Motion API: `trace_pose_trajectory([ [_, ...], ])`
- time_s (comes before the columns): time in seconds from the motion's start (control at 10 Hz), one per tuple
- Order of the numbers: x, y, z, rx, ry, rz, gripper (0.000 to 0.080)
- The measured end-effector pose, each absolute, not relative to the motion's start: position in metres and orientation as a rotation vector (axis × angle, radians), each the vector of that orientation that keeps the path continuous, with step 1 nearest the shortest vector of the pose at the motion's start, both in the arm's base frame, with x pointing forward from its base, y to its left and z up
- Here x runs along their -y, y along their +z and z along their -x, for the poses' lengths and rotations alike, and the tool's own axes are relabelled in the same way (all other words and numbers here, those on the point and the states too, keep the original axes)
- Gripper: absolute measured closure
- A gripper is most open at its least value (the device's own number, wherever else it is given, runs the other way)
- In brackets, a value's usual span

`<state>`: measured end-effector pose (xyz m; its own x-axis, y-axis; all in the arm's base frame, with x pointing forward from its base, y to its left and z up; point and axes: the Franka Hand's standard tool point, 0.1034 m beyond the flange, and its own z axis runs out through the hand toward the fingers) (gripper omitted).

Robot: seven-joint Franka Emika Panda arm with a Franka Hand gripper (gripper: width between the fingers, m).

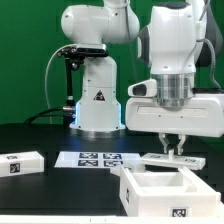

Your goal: Assemble cabinet

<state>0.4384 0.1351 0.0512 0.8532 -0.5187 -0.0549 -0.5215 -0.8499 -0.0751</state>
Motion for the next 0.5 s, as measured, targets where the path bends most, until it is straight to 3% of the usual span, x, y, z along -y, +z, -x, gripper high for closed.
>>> trace_pose_trajectory([
  [0.5,-0.1382,0.0554,-0.4376,-1.172,0.083,2.805,0.0737],
])
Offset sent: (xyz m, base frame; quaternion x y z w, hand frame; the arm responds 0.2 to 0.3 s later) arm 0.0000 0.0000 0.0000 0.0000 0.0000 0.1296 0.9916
